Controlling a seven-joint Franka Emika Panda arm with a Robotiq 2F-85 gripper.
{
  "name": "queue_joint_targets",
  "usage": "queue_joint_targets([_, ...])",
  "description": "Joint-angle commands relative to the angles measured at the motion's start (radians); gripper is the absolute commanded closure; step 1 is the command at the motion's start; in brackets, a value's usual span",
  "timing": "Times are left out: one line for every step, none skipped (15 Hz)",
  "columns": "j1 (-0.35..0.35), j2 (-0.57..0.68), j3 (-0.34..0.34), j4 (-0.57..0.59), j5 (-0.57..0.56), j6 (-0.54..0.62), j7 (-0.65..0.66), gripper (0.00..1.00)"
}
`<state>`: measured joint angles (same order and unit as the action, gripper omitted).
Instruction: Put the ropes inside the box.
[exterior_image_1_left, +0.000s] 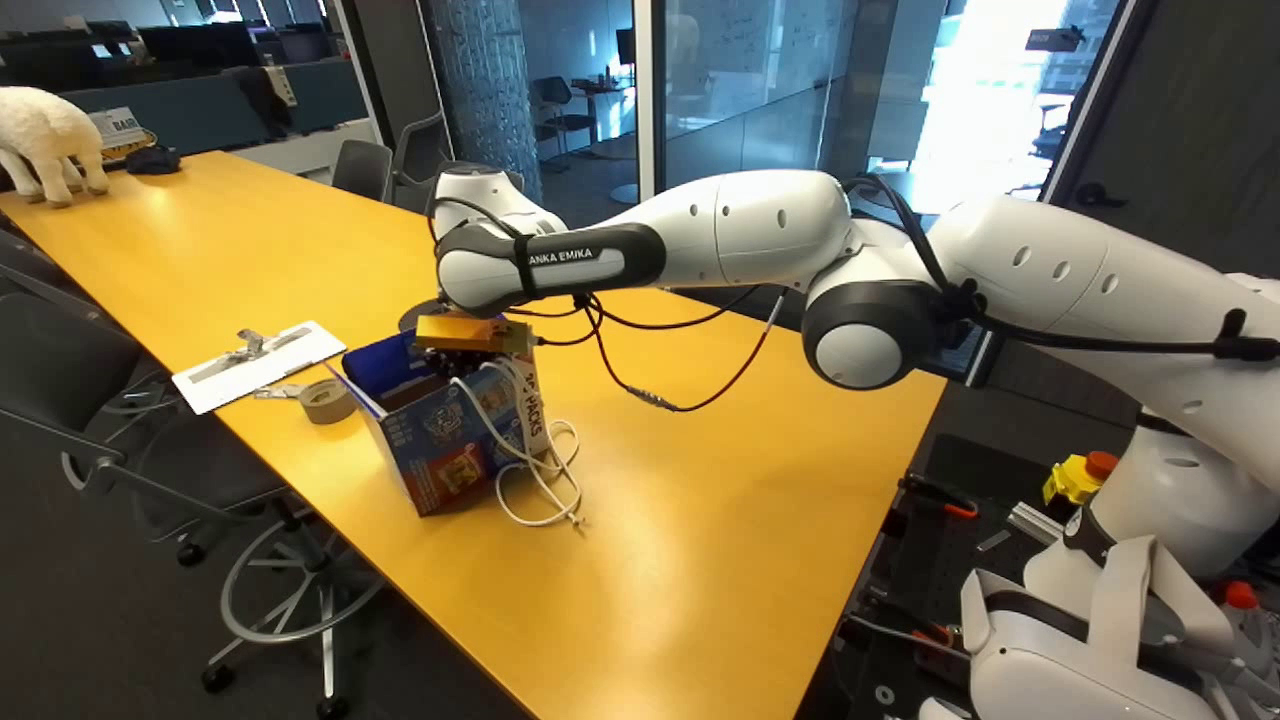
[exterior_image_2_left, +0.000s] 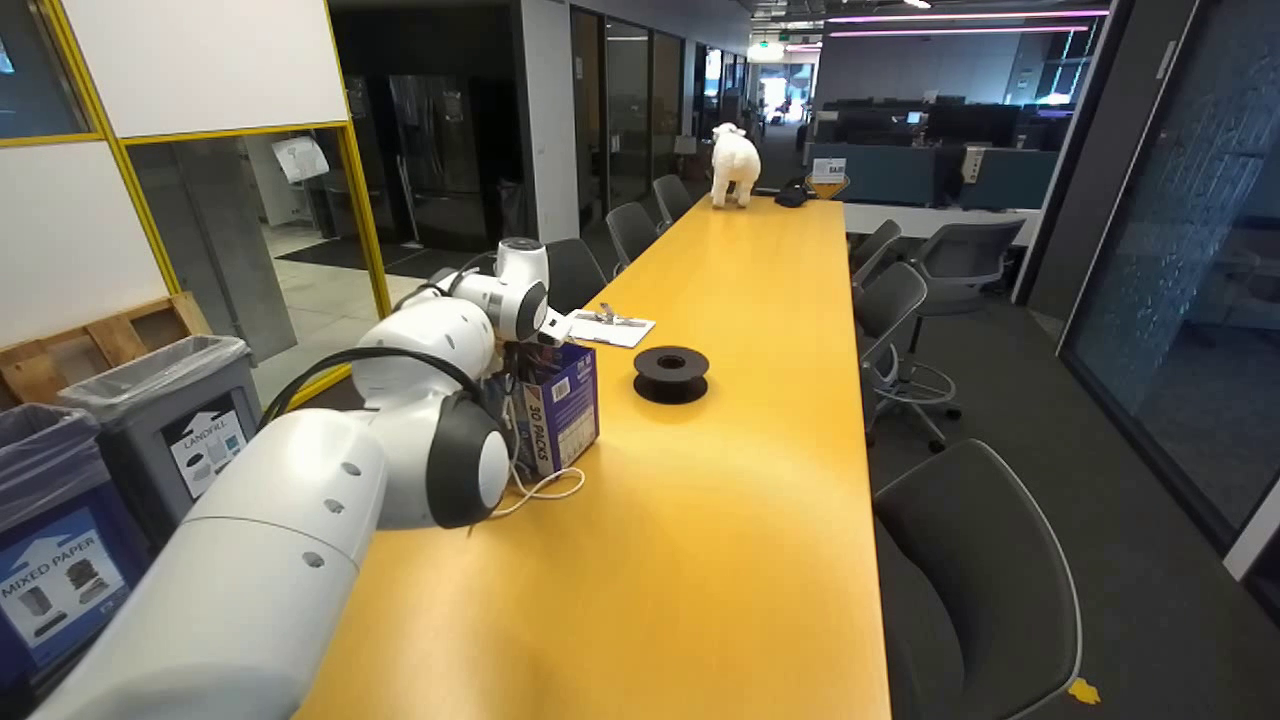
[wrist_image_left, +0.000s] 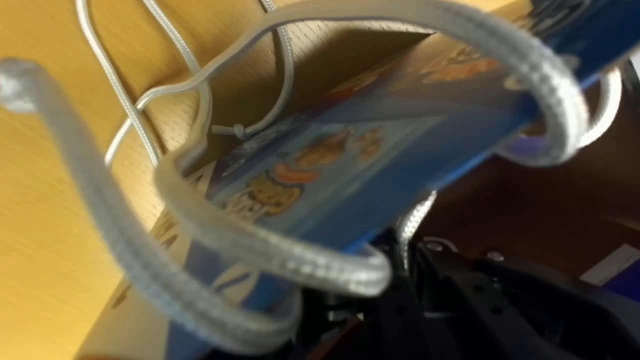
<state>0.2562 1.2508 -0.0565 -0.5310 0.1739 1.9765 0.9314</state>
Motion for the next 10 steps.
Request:
queue_joint_targets([0.0,0.011,0.0,0.043,-0.015,-0.043,-0.042,0.69])
queue_joint_targets([-0.001,0.006,0.002,0.043,-0.015,-0.048,-0.057,0.65])
queue_joint_targets([-0.001,0.003,0.002,0.044,-0.019,-0.054,-0.078,0.57])
queue_joint_targets([0.001,-0.002,-0.001,0.044,-0.022,-0.055,-0.094,0.49])
queue_joint_targets([0.001,-0.005,-0.003,0.047,-0.022,-0.05,-0.101,0.42])
queue_joint_targets([0.004,-0.014,-0.007,0.049,-0.027,-0.045,-0.113,0.34])
queue_joint_targets([-0.007,0.029,0.021,0.139,-0.059,-0.082,-0.11,0.27])
queue_joint_targets([-0.005,0.023,0.019,0.154,-0.07,-0.086,-0.119,0.2])
queue_joint_targets([-0.006,0.021,0.02,0.172,-0.083,-0.094,-0.125,0.12])
queue_joint_targets([-0.001,-0.041,0.02,0.082,-0.095,-0.046,-0.14,0.05])
